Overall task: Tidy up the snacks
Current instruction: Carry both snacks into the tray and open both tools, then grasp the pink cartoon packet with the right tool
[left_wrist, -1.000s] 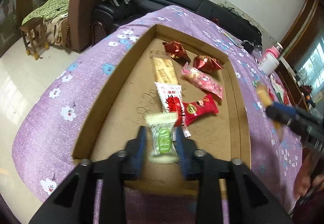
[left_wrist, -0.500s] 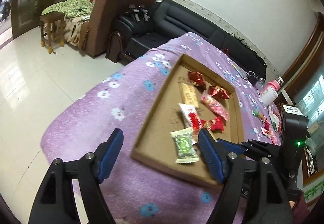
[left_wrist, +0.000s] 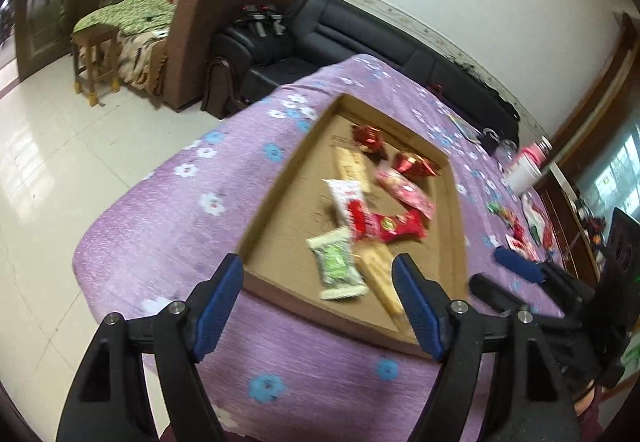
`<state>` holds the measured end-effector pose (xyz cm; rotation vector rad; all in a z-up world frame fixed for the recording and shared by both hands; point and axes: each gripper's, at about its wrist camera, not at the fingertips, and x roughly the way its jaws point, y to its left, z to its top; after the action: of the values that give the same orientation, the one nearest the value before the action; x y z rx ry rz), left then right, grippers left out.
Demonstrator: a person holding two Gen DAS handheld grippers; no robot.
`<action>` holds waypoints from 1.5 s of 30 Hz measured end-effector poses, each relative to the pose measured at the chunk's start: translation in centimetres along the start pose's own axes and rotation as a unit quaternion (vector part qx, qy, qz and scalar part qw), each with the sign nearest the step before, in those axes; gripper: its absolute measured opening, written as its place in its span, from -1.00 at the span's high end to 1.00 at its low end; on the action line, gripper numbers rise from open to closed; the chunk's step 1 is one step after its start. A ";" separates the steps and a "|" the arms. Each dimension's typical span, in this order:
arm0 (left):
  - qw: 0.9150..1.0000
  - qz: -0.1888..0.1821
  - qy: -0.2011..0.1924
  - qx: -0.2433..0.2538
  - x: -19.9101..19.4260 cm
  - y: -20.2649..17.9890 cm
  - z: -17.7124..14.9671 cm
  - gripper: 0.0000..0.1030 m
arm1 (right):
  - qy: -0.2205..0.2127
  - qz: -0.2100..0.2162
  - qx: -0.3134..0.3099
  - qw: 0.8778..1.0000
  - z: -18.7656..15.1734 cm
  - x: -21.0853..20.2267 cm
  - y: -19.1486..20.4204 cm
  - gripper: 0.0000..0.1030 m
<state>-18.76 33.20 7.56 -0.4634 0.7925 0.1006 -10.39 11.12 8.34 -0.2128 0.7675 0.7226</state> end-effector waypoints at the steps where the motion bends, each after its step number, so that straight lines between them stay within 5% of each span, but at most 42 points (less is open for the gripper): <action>1: 1.000 -0.002 0.000 0.009 0.0 -0.7 -0.1 -0.48 | -0.007 -0.012 0.015 1.000 -0.6 -1.0 -1.5 -0.41; 9: 0.996 -0.036 0.030 0.072 1.7 -6.5 -1.8 -0.48 | -0.054 -0.101 0.146 0.983 -6.2 -8.1 -12.9 -0.41; 17: 0.984 -0.096 0.070 0.135 4.3 -11.8 -4.6 -0.48 | -0.073 -0.168 0.336 0.924 -12.7 -15.1 -25.7 -0.40; 22: 0.977 -0.110 0.092 0.160 5.3 -14.3 -5.8 -0.48 | -0.078 -0.176 0.384 0.903 -13.3 -15.6 -29.8 -0.40; 25: 0.974 -0.108 0.097 0.176 5.2 -15.0 -6.3 -0.48 | -0.071 -0.165 0.390 0.903 -12.0 -13.3 -31.2 -0.40; 31: 0.971 -0.094 0.098 0.195 4.7 -16.1 -6.5 -0.48 | -0.018 -0.172 0.346 0.922 -8.8 -6.3 -32.7 -0.39; 36: 0.969 -0.078 0.099 0.211 5.1 -17.4 -5.7 -0.48 | 0.009 -0.178 0.330 0.927 -9.2 -3.1 -33.8 -0.39; 37: 0.968 -0.078 0.102 0.214 5.4 -17.9 -5.4 -0.48 | 0.010 -0.182 0.324 0.928 -9.3 -3.0 -33.8 -0.33; 40: 0.967 -0.080 0.104 0.217 6.6 -19.7 -4.5 -0.48 | 0.018 -0.206 0.306 0.929 -9.3 -3.0 -33.9 0.46; 45: 0.959 -0.084 0.096 0.253 9.6 -25.5 -3.1 -0.47 | 0.014 -0.183 0.334 0.925 -9.8 -3.7 -34.5 0.51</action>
<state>-7.55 8.21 8.16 -0.0513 0.9284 -0.3056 5.26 -20.60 1.30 0.2517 0.9283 0.0776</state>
